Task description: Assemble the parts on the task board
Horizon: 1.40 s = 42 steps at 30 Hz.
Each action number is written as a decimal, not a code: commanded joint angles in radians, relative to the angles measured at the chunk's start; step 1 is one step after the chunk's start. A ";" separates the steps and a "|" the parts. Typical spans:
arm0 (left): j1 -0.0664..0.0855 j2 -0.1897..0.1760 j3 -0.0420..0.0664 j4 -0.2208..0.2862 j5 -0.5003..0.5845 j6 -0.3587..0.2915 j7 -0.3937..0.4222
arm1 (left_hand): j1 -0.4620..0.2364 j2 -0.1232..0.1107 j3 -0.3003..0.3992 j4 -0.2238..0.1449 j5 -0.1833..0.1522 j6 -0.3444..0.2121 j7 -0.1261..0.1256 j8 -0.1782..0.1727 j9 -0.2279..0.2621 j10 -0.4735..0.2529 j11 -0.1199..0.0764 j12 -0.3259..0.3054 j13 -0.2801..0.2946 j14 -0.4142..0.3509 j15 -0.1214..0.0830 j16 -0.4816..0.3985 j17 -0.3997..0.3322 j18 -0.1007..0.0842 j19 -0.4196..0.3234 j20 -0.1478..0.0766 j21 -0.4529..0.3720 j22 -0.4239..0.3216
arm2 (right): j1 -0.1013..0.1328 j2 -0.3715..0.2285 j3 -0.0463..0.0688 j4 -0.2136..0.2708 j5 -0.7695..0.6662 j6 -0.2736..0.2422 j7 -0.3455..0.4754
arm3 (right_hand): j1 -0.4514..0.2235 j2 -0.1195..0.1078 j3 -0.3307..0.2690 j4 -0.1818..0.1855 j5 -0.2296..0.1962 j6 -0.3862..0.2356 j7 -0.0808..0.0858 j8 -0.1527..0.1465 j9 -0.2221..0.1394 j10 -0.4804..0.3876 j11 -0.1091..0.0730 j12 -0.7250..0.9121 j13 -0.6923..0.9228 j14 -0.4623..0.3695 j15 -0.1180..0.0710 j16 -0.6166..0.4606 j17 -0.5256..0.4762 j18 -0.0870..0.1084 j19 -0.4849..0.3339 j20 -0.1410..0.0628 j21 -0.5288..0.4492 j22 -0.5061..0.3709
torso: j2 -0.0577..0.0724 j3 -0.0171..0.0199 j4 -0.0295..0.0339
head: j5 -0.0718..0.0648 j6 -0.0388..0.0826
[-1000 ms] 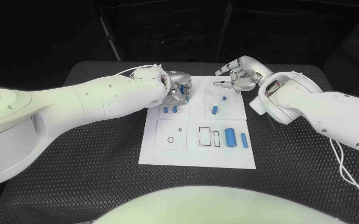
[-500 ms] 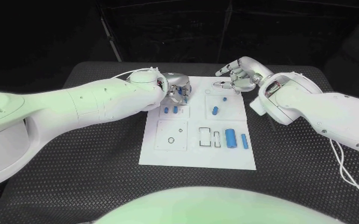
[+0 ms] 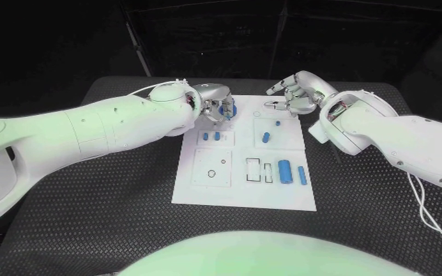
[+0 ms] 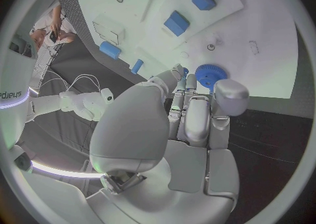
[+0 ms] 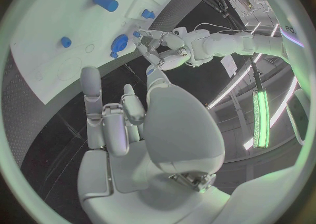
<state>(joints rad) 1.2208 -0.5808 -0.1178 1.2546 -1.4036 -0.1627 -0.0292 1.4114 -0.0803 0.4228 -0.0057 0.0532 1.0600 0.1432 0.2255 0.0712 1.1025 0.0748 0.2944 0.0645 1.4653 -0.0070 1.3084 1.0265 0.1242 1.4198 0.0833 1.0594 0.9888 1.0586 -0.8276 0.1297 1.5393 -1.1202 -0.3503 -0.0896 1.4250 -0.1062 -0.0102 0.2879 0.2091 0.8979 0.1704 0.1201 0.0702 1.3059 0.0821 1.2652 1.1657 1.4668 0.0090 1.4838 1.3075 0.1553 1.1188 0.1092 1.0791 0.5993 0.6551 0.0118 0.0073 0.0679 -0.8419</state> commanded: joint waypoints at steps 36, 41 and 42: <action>0.000 -0.055 0.004 -0.001 0.065 0.087 -0.041 | -0.024 -0.012 0.007 0.001 0.002 0.011 -0.003 -0.017 -0.001 0.016 -0.002 -0.025 0.001 0.014 -0.007 0.004 -0.015 -0.010 0.006 0.002 0.016 0.015 | 0.001 0.002 0.001 -0.004 0.002 0.004 0.010 | -0.006 0.007 -0.004 -0.002 0.004 -0.003 -0.004 0.004 0.000 -0.007 -0.003 -0.003 0.000 0.055 -0.007 -0.006 0.051 0.013 -0.005 0.000 -0.006 -0.002 | 0.001 0.0010 -0.0045 | 0.013 -0.005; -0.002 -0.050 0.003 -0.011 0.068 0.097 -0.043 | -0.024 -0.011 0.008 0.001 0.001 0.012 -0.003 -0.018 0.000 0.017 -0.002 -0.027 0.001 0.013 -0.007 0.004 -0.016 -0.010 0.006 0.002 0.017 0.016 | 0.001 0.001 0.001 -0.004 0.002 0.004 0.009 | -0.006 0.007 -0.004 -0.002 0.004 -0.003 -0.004 0.004 0.000 -0.007 -0.003 -0.003 0.000 0.055 -0.007 -0.006 0.051 0.013 -0.005 0.000 -0.006 -0.002 | 0.001 0.0009 -0.0030 | 0.011 -0.006; -0.002 -0.049 0.003 -0.012 0.069 0.099 -0.044 | -0.024 -0.011 0.008 0.001 0.001 0.012 -0.003 -0.018 0.000 0.017 -0.002 -0.027 0.001 0.013 -0.007 0.004 -0.016 -0.010 0.006 0.002 0.017 0.016 | 0.001 0.001 0.001 -0.003 0.002 0.004 0.009 | -0.006 0.007 -0.004 -0.002 0.004 -0.003 -0.004 0.004 0.000 -0.007 -0.003 -0.003 0.000 0.055 -0.007 -0.006 0.051 0.013 -0.005 0.000 -0.006 -0.002 | 0.001 0.0009 -0.0025 | 0.011 -0.007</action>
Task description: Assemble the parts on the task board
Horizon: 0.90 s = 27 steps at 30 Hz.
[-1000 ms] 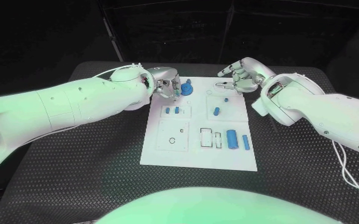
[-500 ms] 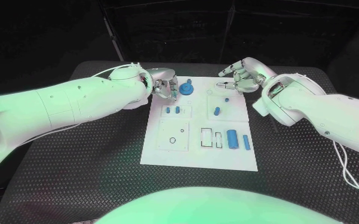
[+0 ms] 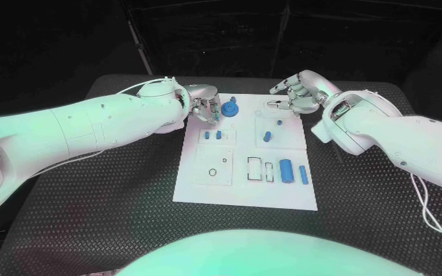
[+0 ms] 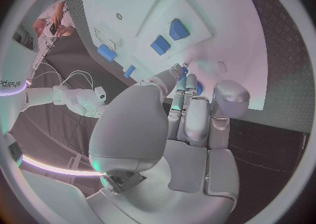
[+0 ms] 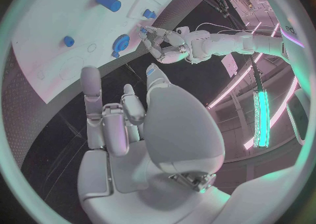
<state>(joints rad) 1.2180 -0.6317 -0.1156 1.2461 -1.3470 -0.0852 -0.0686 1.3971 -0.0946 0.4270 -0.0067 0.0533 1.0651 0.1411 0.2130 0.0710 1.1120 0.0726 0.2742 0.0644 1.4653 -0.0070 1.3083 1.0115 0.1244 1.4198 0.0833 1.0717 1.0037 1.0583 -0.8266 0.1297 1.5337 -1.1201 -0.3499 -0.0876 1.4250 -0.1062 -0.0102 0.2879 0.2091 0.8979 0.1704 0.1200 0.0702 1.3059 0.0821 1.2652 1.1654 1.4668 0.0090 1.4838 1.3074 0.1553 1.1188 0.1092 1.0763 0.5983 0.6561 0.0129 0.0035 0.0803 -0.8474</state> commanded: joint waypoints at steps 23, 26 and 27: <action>-0.002 0.016 -0.001 -0.025 0.013 0.055 -0.017 | -0.011 0.003 0.004 0.002 0.001 0.007 -0.001 -0.006 0.000 0.009 0.000 -0.008 0.002 0.013 -0.007 0.003 -0.004 -0.010 0.006 0.002 0.005 0.002 | 0.001 0.000 0.001 0.002 0.002 0.006 0.008 | -0.006 0.007 -0.004 -0.002 0.004 -0.003 -0.004 0.004 0.000 -0.007 -0.003 -0.003 0.001 0.055 -0.007 -0.006 0.051 0.013 -0.005 0.000 -0.004 -0.001 | 0.000 -0.0003 0.0010 | -0.002 -0.007; -0.003 0.017 -0.001 -0.027 0.013 0.055 -0.017 | -0.011 0.003 0.005 0.002 0.001 0.007 -0.001 -0.007 0.000 0.009 0.000 -0.009 0.002 0.012 -0.007 0.002 -0.005 -0.010 0.005 0.002 0.004 0.002 | 0.001 0.000 0.001 0.002 0.002 0.005 0.007 | -0.006 0.007 -0.004 -0.002 0.004 -0.003 -0.004 0.004 0.000 -0.007 -0.003 -0.003 0.001 0.055 -0.007 -0.006 0.051 0.013 -0.005 0.000 -0.004 -0.001 | 0.000 -0.0006 0.0008 | -0.003 -0.008; -0.003 0.017 -0.001 -0.027 0.013 0.056 -0.017 | -0.011 0.003 0.005 0.002 0.001 0.007 -0.001 -0.007 0.000 0.009 0.000 -0.009 0.002 0.012 -0.007 0.002 -0.005 -0.010 0.005 0.002 0.004 0.002 | 0.001 0.000 0.001 0.002 0.002 0.005 0.007 | -0.006 0.007 -0.004 -0.002 0.004 -0.003 -0.004 0.004 0.000 -0.007 -0.003 -0.003 0.001 0.055 -0.007 -0.006 0.051 0.013 -0.005 0.000 -0.004 -0.001 | 0.000 -0.0004 0.0008 | -0.003 -0.008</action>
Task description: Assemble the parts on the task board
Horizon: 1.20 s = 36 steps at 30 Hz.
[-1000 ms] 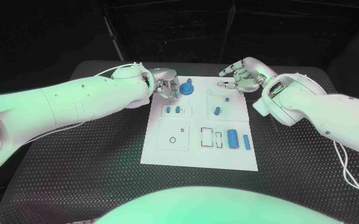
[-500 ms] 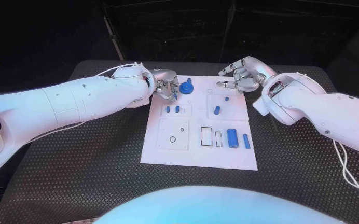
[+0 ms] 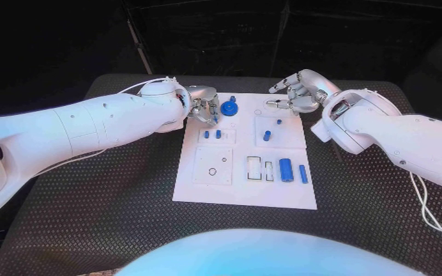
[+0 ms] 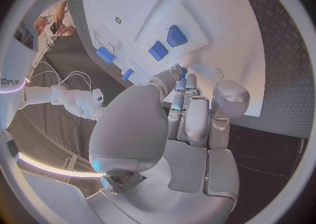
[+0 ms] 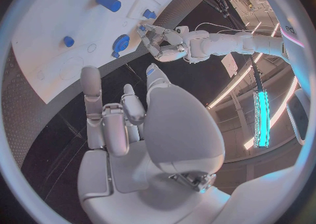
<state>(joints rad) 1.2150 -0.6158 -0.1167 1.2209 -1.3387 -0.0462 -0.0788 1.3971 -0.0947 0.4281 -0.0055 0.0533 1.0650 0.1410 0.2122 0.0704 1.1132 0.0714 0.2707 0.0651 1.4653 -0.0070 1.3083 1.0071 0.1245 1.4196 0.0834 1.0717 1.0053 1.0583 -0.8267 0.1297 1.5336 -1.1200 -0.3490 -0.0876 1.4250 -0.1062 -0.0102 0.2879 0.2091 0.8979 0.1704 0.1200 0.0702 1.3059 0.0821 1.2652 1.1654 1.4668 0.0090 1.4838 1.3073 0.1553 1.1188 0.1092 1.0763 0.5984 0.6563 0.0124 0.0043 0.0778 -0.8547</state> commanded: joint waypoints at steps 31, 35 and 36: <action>0.000 0.006 0.000 -0.009 0.021 0.017 -0.012 | -0.031 -0.021 0.011 -0.004 0.001 -0.065 0.008 -0.085 -0.008 0.005 0.010 -0.062 0.001 0.008 0.000 0.004 -0.019 -0.010 -0.003 0.009 0.010 0.011 | 0.002 0.000 0.001 0.001 0.002 0.004 0.005 | -0.005 0.009 -0.006 -0.003 0.005 -0.003 -0.004 0.006 0.000 -0.009 -0.003 -0.005 -0.002 0.055 -0.007 -0.007 0.049 0.013 -0.006 -0.001 -0.006 -0.005 | -0.001 0.0005 0.0005 | -0.003 -0.004; 0.000 0.005 0.000 -0.008 0.025 0.015 -0.014 | -0.034 -0.025 0.011 -0.004 0.001 -0.077 0.009 -0.097 -0.008 -0.001 0.012 -0.072 0.000 0.007 0.001 0.004 -0.022 -0.010 -0.004 0.009 0.010 0.012 | 0.002 -0.001 0.001 0.001 0.002 0.004 0.004 | -0.005 0.009 -0.006 -0.003 0.005 -0.003 -0.004 0.006 0.000 -0.010 -0.003 -0.006 -0.004 0.055 -0.007 -0.008 0.049 0.013 -0.007 -0.001 -0.008 -0.007 | 0.000 0.0001 0.0008 | -0.004 -0.003; 0.000 0.005 0.000 -0.008 0.025 0.015 -0.014 | -0.034 -0.025 0.011 -0.004 0.001 -0.077 0.009 -0.097 -0.008 -0.001 0.012 -0.072 0.000 0.007 0.001 0.004 -0.022 -0.010 -0.004 0.009 0.010 0.012 | 0.002 -0.001 0.001 0.001 0.002 0.004 0.004 | -0.005 0.009 -0.006 -0.003 0.005 -0.003 -0.004 0.006 0.000 -0.010 -0.003 -0.006 -0.004 0.055 -0.007 -0.008 0.049 0.013 -0.007 -0.001 -0.008 -0.007 | 0.000 0.0001 0.0008 | -0.004 -0.003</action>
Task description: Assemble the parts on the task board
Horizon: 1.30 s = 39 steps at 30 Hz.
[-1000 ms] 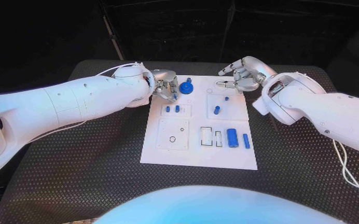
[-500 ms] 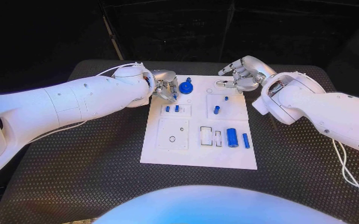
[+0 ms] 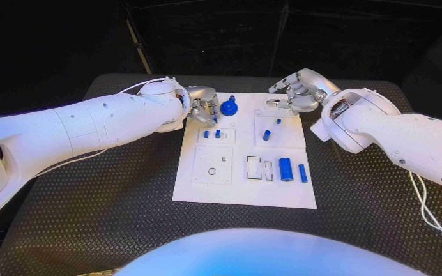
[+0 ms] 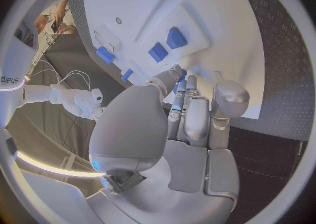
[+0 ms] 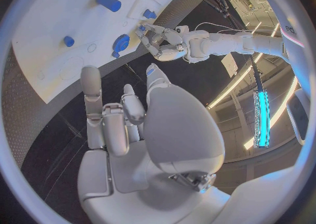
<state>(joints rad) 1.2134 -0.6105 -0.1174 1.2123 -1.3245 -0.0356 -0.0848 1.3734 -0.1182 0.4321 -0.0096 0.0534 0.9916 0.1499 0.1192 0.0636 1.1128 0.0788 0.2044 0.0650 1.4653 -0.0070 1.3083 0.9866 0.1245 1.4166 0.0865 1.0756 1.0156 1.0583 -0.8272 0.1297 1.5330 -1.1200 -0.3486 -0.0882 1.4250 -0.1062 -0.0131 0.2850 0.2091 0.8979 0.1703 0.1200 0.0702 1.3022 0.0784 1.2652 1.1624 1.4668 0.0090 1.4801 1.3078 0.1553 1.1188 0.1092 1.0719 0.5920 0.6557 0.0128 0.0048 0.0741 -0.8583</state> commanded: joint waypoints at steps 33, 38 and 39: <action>0.016 -0.196 0.003 0.076 0.504 -0.201 0.178 | -0.026 0.006 0.013 -0.001 0.001 0.040 0.016 -0.009 0.013 0.018 0.014 -0.023 0.011 0.001 0.010 0.008 -0.033 0.007 -0.031 0.016 -0.068 -0.073 | -0.003 -0.011 0.000 -0.069 -0.513 0.120 -0.070 | 0.174 0.001 0.130 -0.026 -0.032 0.139 -0.023 0.010 -0.003 -0.198 -0.007 -0.950 -0.911 0.033 -0.019 -0.117 -0.114 0.029 -0.025 -0.015 -0.103 -0.135 | 0.000 0.0006 -0.0011 | -0.020 0.015; 0.018 -0.233 0.002 0.115 0.716 -0.233 0.257 | -0.039 0.003 0.006 0.006 0.001 0.047 0.017 -0.007 0.011 0.031 0.013 -0.016 0.012 -0.005 0.009 0.000 -0.050 0.015 -0.049 0.016 -0.110 -0.115 | -0.013 -0.007 -0.002 -0.072 -0.591 0.120 -0.083 | 0.170 -0.006 0.136 -0.025 -0.033 0.144 -0.021 0.001 -0.004 -0.197 -0.003 -0.983 -0.940 0.034 -0.016 -0.115 -0.110 0.028 -0.022 -0.013 -0.099 -0.129 | 0.001 -0.0005 -0.0006 | -0.039 0.024; 0.018 -0.239 0.002 0.123 0.748 -0.234 0.270 | -0.039 0.004 0.006 0.006 0.001 0.048 0.017 -0.006 0.011 0.032 0.013 -0.015 0.012 -0.005 0.009 -0.002 -0.054 0.017 -0.052 0.016 -0.115 -0.121 | -0.014 -0.005 -0.002 -0.073 -0.601 0.120 -0.086 | 0.170 -0.007 0.137 -0.025 -0.033 0.144 -0.020 0.000 -0.003 -0.196 -0.002 -0.987 -0.944 0.034 -0.015 -0.114 -0.110 0.027 -0.022 -0.012 -0.098 -0.128 | 0.001 -0.0002 -0.0004 | -0.042 0.026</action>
<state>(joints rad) 1.2293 -0.8469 -0.1160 1.3248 -0.7979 -0.2138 0.0826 1.3418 -0.1157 0.4405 -0.0097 0.0539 1.0349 0.1678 0.1089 0.0758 1.1383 0.0928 0.1859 0.0759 1.4672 0.0021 1.3128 0.9355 0.1245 1.3720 0.1022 0.9642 0.8985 1.0434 -0.8340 0.1273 1.4596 -1.6101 -0.2470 -0.1551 1.5958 -0.1067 0.1182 0.2597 0.1802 1.0350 0.1502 0.1239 0.0681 1.1008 0.0732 0.2813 0.2208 1.4667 -0.0091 1.3649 1.1971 0.1791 1.0902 0.0982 0.9710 0.4632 0.6558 0.0128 0.0043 0.0398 -0.8362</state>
